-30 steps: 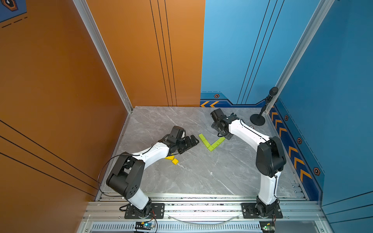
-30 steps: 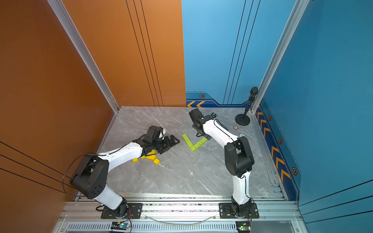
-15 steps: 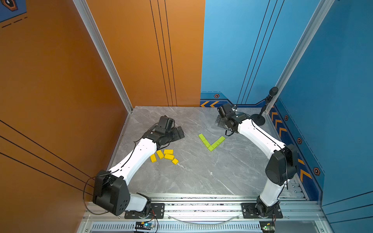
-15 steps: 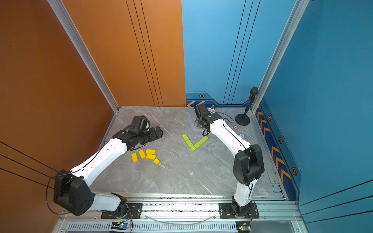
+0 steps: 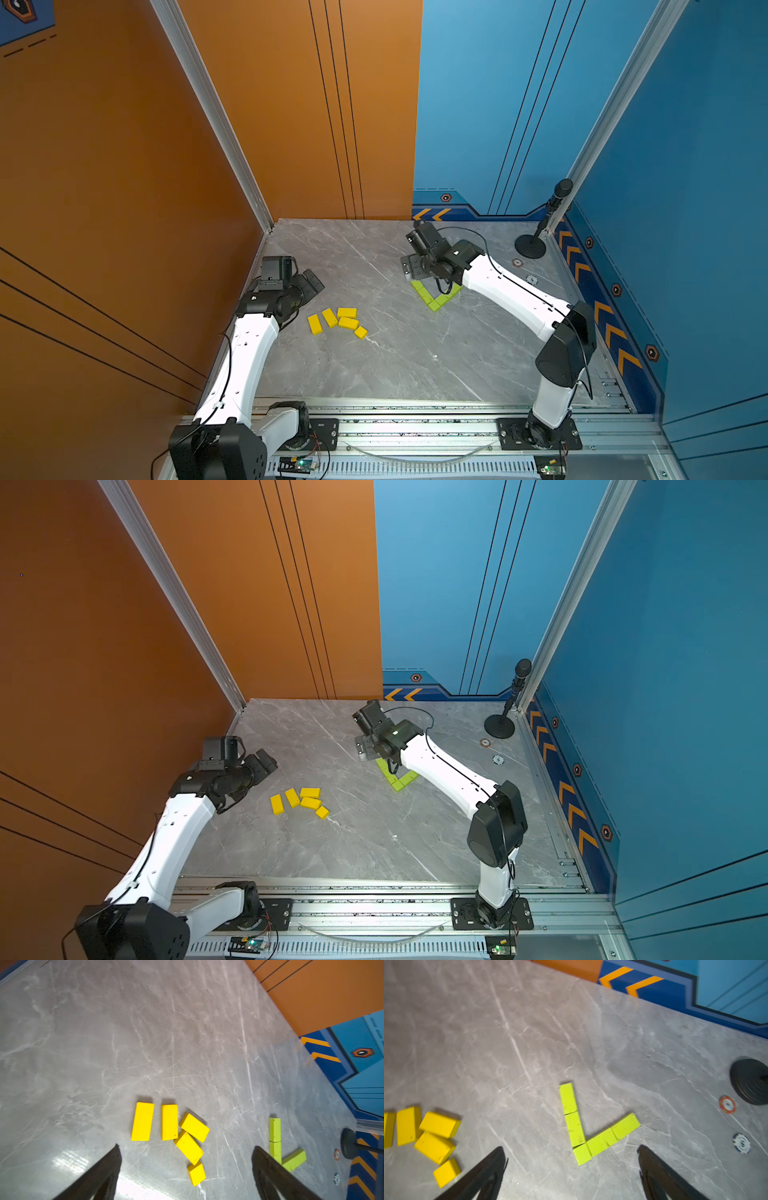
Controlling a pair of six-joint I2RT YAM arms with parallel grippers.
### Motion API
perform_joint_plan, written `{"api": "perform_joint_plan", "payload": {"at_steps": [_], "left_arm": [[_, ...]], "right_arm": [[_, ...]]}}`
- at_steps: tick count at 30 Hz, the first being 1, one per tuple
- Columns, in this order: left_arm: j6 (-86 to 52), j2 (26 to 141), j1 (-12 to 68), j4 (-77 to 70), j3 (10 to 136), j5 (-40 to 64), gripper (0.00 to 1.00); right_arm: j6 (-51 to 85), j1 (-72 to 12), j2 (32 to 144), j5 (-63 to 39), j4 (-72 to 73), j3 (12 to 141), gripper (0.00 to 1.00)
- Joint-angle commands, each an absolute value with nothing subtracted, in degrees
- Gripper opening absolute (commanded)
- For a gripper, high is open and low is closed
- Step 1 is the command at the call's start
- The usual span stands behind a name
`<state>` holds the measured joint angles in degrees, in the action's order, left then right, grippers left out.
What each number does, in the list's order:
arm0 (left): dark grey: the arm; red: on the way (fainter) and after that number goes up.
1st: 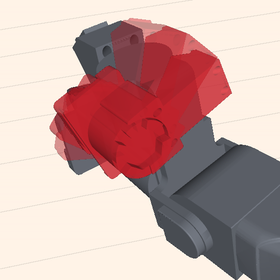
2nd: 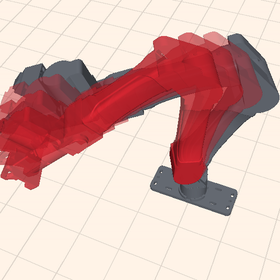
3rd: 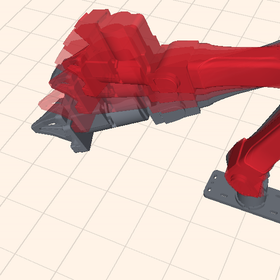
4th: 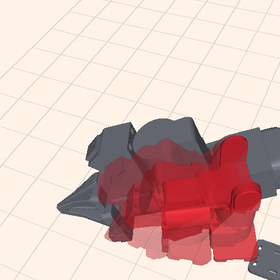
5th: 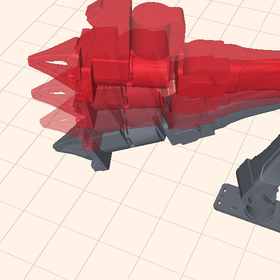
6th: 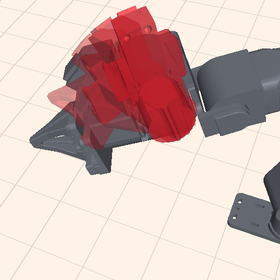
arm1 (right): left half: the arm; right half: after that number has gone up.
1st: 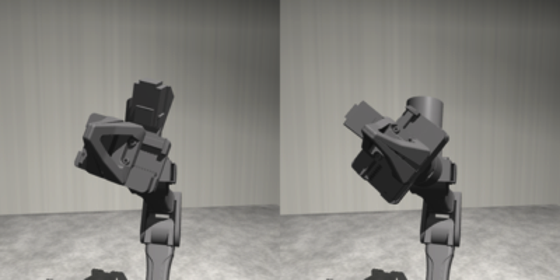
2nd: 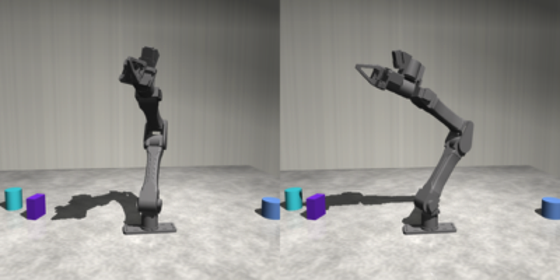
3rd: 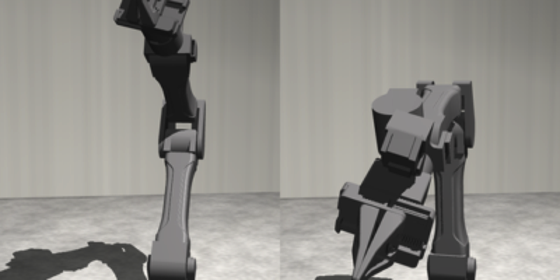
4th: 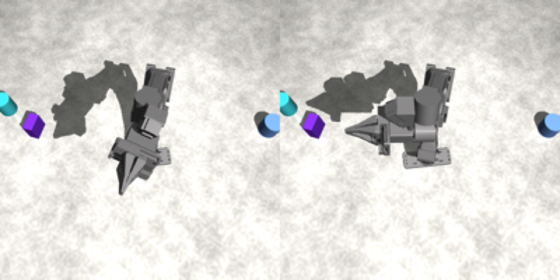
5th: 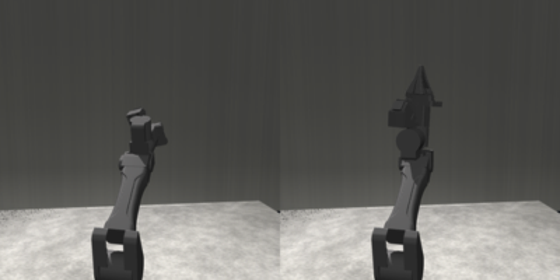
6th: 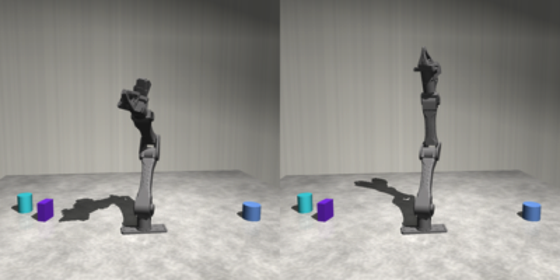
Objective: Assemble the letter v with building blocks
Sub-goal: Pick up the building block from the center of the board.
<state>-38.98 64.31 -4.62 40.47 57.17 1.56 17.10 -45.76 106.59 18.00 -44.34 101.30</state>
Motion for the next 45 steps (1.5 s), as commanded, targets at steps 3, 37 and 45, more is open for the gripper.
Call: {"api": "perform_joint_plan", "payload": {"at_steps": [3,37,45], "left_arm": [[-37.07,64.98,-10.91,47.78,53.75,7.02,0.98],[-25.53,92.04,-3.97,45.5,58.61,0.24,0.55],[-23.83,95.86,-2.9,46.91,61.24,-2.96,0.51]], "right_arm": [[13.97,-51.06,110.51,14.95,-43.34,98.13,0.98],[21.67,-54.19,119.21,9.65,-39.95,104.81,0.89],[22.32,-52.34,112.22,9.36,-37.59,98.7,0.89]]}}
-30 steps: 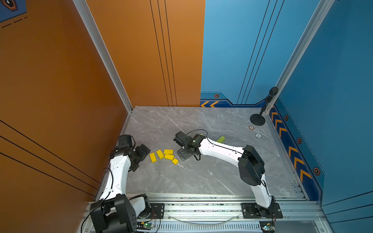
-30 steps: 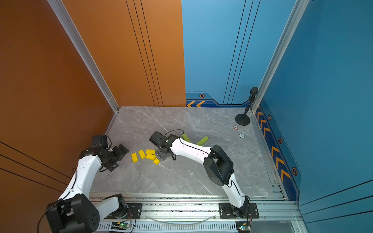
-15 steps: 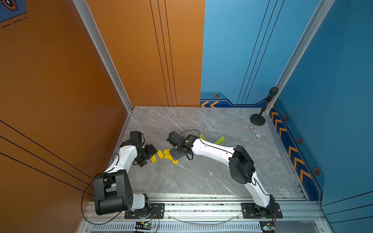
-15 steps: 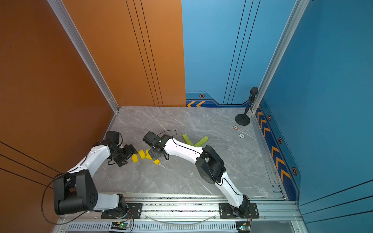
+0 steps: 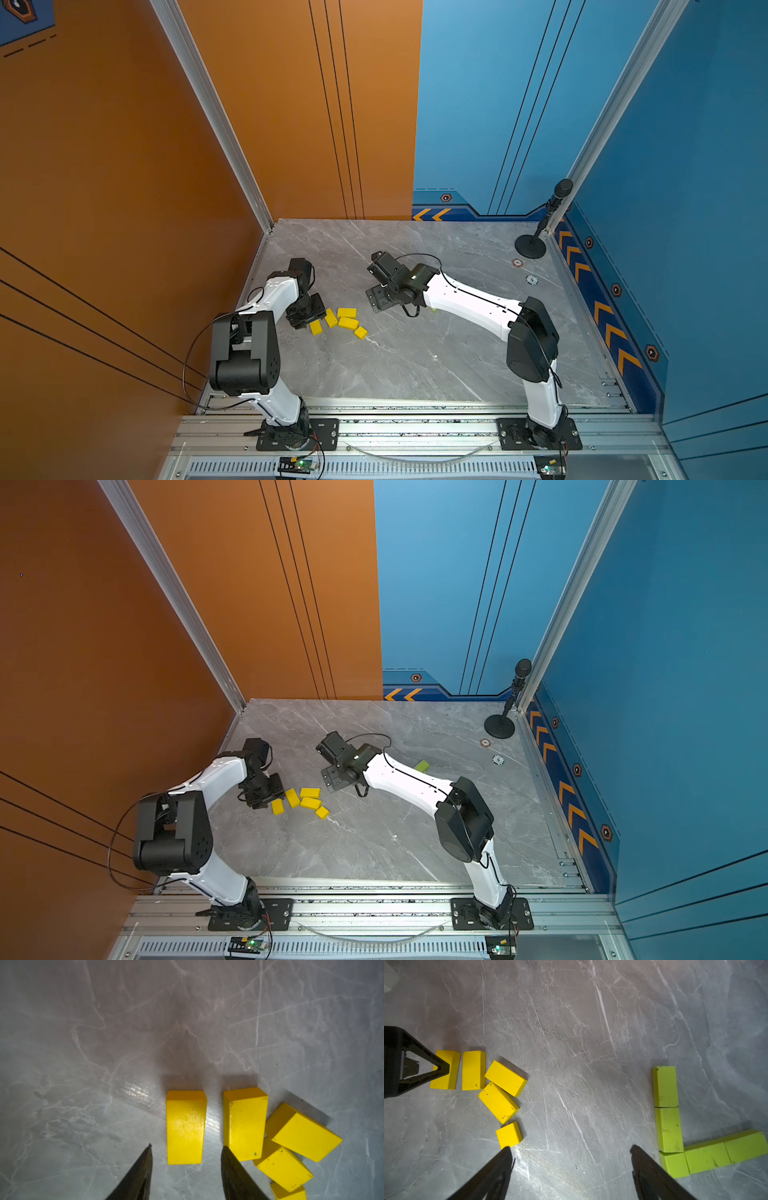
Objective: Assemble the letter v with building blocks
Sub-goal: Pick up the building block from the center of the board.
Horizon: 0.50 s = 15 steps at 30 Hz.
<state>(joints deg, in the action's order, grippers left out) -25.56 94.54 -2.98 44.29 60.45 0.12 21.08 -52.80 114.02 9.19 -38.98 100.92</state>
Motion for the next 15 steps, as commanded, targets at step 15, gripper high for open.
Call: {"api": "perform_joint_plan", "payload": {"at_steps": [15], "left_arm": [[-23.78,102.21,-1.76,44.57,62.78,-1.92,0.5]], "right_arm": [[23.78,-50.95,108.11,8.27,-35.0,94.26,0.89]]}}
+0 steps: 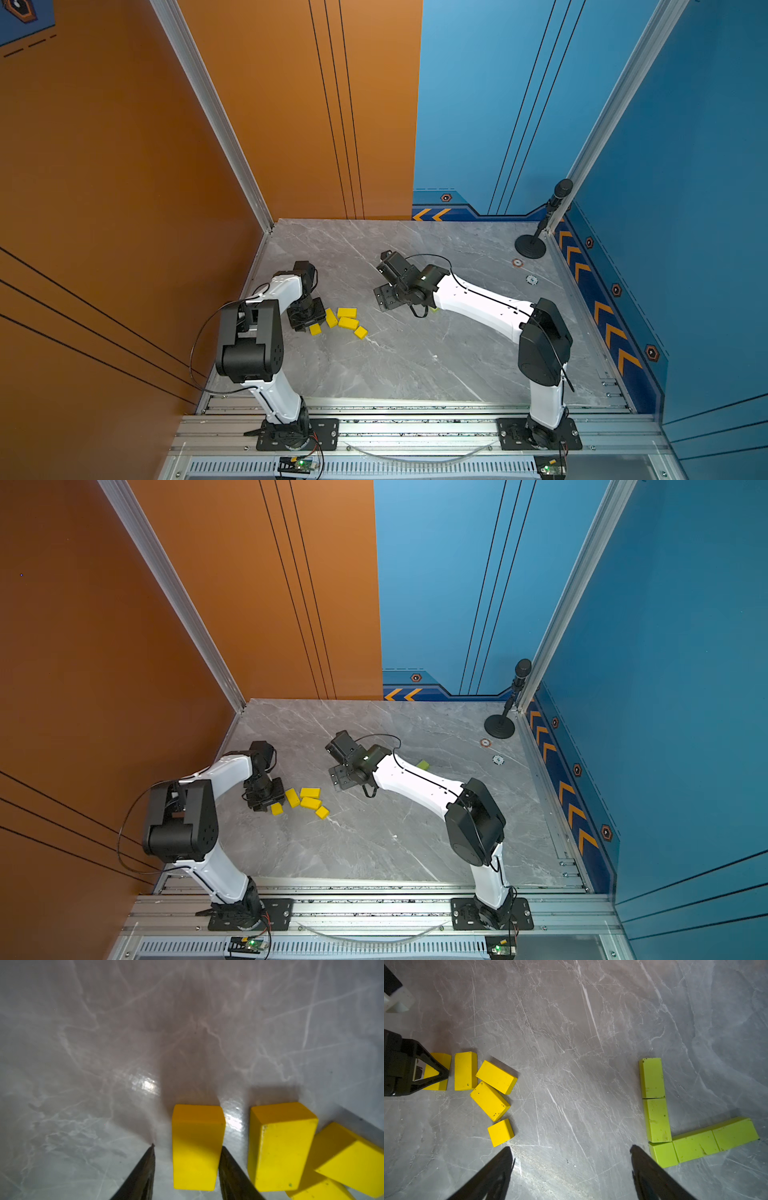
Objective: Assemble the letter v with building blocks
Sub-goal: Pick up the building block from the center of the board.
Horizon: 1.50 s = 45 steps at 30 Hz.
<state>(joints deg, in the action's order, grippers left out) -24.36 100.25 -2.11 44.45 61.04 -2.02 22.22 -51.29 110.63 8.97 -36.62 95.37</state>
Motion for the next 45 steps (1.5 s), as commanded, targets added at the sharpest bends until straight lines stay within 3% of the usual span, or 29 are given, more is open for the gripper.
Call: {"api": "perform_joint_plan", "payload": {"at_steps": [1,7,9,13,21,34,39,45], "left_arm": [[-23.71,102.87,-1.71,44.34,62.99,-1.47,0.49],[-23.48,103.43,-1.76,43.72,63.38,-0.97,0.37],[-23.21,102.16,-1.67,43.7,63.27,-0.79,0.28],[-23.44,97.05,-1.41,45.06,63.36,-0.58,0.22],[-26.85,92.31,3.0,51.32,76.64,0.43,0.21],[-37.77,115.93,14.73,51.32,100.86,2.4,0.22],[-38.19,121.55,14.44,50.58,102.16,1.23,0.22],[-38.74,120.22,10.52,46.15,96.24,1.05,0.23]], "right_arm": [[23.88,-50.96,107.95,8.33,-34.96,93.99,0.89],[24.32,-50.94,107.05,8.44,-34.72,92.34,0.89],[24.35,-50.82,106.53,8.43,-34.72,91.96,0.89],[24.0,-50.11,105.18,7.84,-34.8,91.58,0.89],[23.9,-48.06,102.37,7.21,-35.07,90.85,0.89],[25.05,-44.08,97.45,7.43,-35.24,85.65,0.89],[25.83,-43.77,96.61,7.3,-34.38,82.75,0.89],[26.1,-44.76,98.09,7.65,-34.28,82.36,0.89]]}}
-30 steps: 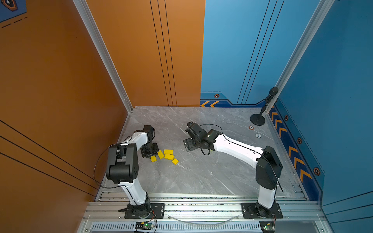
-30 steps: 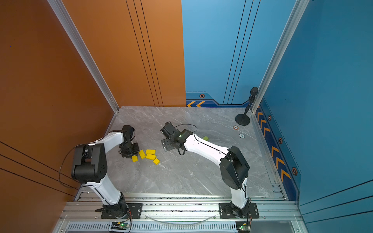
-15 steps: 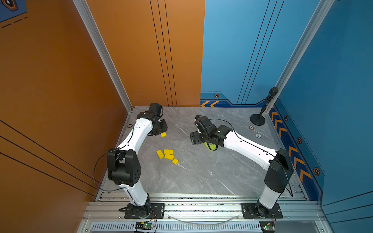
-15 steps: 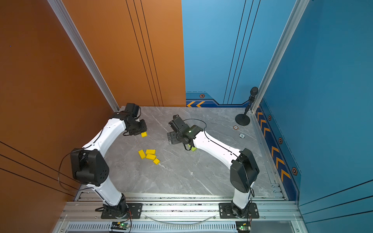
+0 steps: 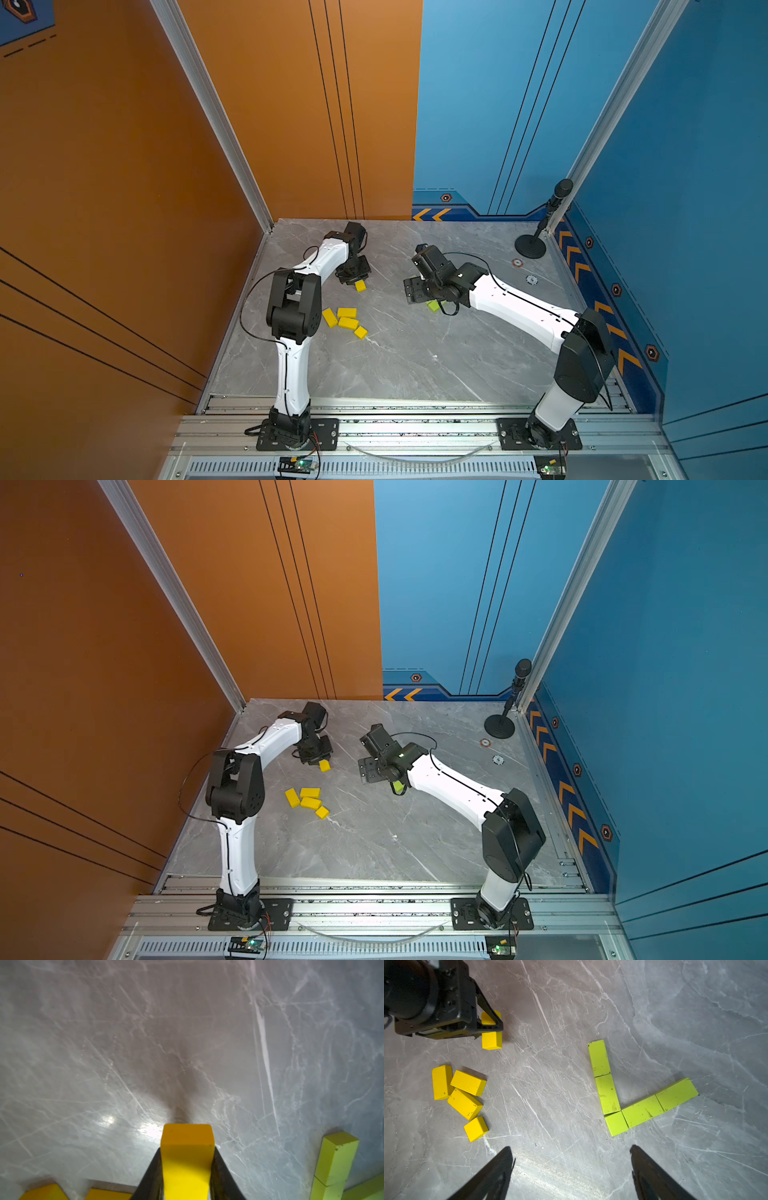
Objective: Assemble the letter v with building blocks
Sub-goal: Place the building block at the center of the board.
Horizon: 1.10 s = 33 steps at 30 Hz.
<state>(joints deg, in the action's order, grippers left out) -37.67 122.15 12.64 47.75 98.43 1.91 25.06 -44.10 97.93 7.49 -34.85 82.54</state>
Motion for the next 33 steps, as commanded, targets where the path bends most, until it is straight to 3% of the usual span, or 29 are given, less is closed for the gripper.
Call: {"api": "perform_joint_plan", "payload": {"at_steps": [1,17,33], "left_arm": [[-38.62,119.98,9.79,45.65,95.3,1.22,0.23],[-32.97,121.23,4.41,44.42,92.15,0.54,0.26],[-30.97,122.75,4.22,44.73,92.9,0.97,0.36]], "right_arm": [[26.1,-45.0,98.58,7.82,-34.29,82.74,0.89],[26.89,-47.97,103.48,8.25,-34.28,85.6,0.89],[27.08,-48.93,104.27,8.68,-34.53,86.49,0.89]]}}
